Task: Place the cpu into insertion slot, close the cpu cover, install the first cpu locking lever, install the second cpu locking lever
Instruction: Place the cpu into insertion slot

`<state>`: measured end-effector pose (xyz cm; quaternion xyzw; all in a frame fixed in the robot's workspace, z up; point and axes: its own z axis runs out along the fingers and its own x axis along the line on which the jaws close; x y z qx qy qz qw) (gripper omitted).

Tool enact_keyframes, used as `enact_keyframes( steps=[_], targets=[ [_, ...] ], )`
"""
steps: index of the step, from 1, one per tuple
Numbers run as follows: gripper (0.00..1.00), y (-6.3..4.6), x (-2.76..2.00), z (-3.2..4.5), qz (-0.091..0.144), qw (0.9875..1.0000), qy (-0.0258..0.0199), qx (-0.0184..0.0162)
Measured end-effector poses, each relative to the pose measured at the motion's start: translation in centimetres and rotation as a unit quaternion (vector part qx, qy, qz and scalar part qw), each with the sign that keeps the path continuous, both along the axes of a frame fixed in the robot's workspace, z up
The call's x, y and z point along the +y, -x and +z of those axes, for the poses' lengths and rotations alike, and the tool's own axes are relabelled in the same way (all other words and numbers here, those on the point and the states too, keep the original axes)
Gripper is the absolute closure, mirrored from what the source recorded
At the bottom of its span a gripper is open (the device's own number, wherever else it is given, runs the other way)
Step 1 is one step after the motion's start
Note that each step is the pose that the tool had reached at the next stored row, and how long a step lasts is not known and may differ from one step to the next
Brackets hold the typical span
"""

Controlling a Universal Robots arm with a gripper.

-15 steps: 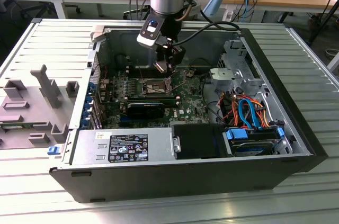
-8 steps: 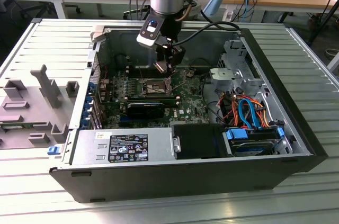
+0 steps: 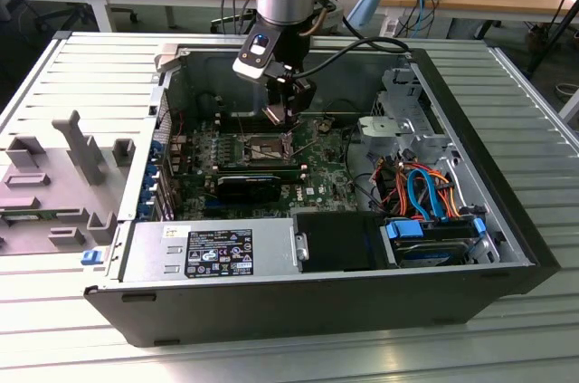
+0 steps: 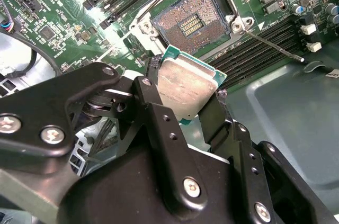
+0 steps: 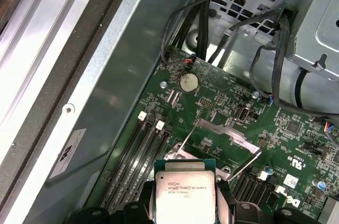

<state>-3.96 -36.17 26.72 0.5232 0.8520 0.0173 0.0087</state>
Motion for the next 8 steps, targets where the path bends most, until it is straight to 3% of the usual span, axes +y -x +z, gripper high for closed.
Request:
enact_keyframes(
  steps=[8],
  targets=[
    [0.45,0.0,0.0,-0.02,-0.005,1.0,0.0,0.0]
  ],
)
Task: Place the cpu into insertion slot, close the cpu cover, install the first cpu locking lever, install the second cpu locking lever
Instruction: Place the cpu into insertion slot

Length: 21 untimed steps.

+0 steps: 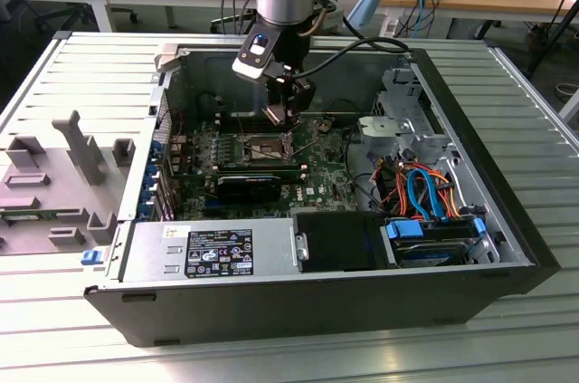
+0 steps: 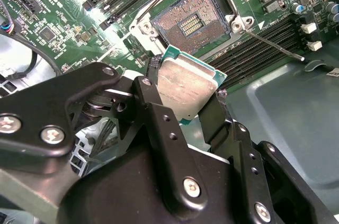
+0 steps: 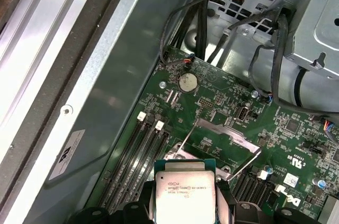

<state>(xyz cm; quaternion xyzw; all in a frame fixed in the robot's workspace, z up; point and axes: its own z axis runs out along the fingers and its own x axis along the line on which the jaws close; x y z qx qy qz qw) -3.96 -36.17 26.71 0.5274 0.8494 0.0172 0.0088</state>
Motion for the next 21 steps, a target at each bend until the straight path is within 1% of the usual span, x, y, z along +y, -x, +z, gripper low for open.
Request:
enact_keyframes(
  steps=[21],
  targets=[
    [0.45,0.0,0.0,-0.06,-0.012,0.9999,0.0,0.0]
  ],
)
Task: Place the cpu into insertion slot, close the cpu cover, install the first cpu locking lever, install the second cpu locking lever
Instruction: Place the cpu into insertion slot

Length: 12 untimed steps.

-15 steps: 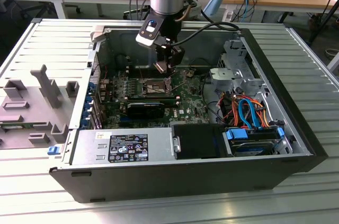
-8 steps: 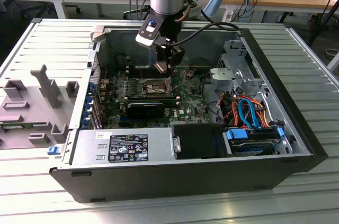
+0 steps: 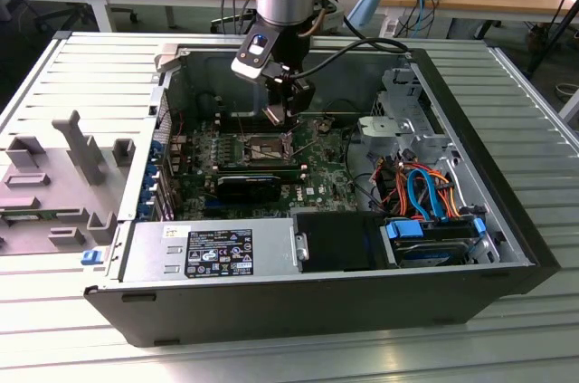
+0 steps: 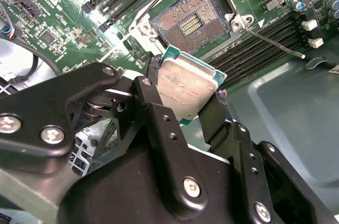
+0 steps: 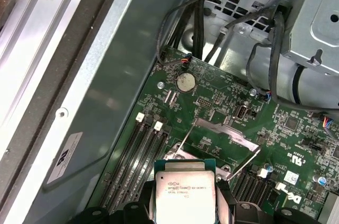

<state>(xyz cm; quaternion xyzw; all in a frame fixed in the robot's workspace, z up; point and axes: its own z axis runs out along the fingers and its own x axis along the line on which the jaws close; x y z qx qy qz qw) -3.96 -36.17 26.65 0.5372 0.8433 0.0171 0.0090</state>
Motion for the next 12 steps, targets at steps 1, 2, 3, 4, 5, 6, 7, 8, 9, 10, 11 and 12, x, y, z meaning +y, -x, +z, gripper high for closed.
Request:
enact_keyframes(
  steps=[1,2,3,4,5,6,7,8,9,10,11,12],
  targets=[
    [0.45,0.0,0.0,0.0,-0.001,1.0,0.0,0.0],
    [0.45,0.0,0.0,0.0,-0.001,1.0,0.0,0.0],
    [0.45,0.0,0.0,-0.01,-0.001,1.0,0.0,0.0],
    [0.45,0.0,0.0,-0.01,-0.002,1.0,0.0,0.0],
    [0.45,0.0,0.0,-0.01,-0.002,1.0,0.0,0.0],
    [0.45,0.0,0.0,-0.02,-0.003,1.0,0.0,0.0],
    [0.45,0.0,0.0,-0.02,-0.003,1.0,0.0,0.0],
    [0.45,0.0,0.0,-0.02,-0.004,1.0,0.0,0.0],
    [0.45,0.0,0.0,-0.02,-0.004,1.0,0.0,0.0],
    [0.45,0.0,0.0,-0.03,-0.005,1.0,0.0,0.0],
    [0.45,0.0,0.0,-0.03,-0.005,1.0,0.0,0.0],
    [0.45,0.0,0.0,-0.03,-0.006,1.0,0.0,0.0]
  ],
)
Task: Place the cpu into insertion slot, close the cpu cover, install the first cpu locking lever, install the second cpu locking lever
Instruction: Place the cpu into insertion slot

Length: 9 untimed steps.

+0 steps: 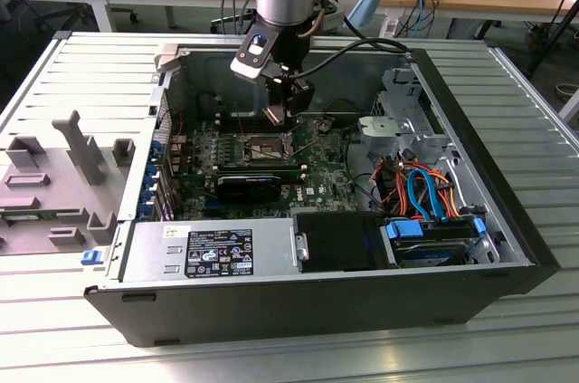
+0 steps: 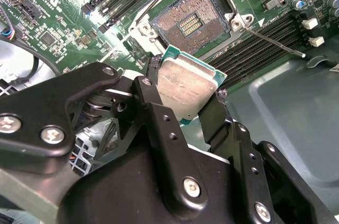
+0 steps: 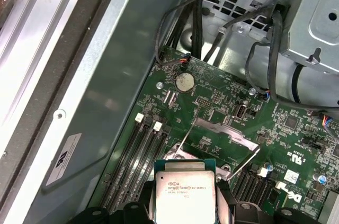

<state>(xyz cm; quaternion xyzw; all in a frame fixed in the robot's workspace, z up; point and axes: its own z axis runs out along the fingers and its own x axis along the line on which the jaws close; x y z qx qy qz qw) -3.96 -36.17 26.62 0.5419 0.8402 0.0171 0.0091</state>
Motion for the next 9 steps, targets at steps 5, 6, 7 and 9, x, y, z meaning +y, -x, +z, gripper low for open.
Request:
enact_keyframes(
  steps=[5,6,7,9],
  targets=[
    [0.45,0.0,0.0,-0.01,-0.002,1.0,0.0,0.0],
    [0.45,0.0,0.0,-0.02,-0.003,1.0,0.0,0.0],
    [0.45,0.0,0.0,-0.02,-0.003,1.0,0.0,0.0],
    [0.45,0.0,0.0,-0.02,-0.004,1.0,0.0,0.0]
  ],
)
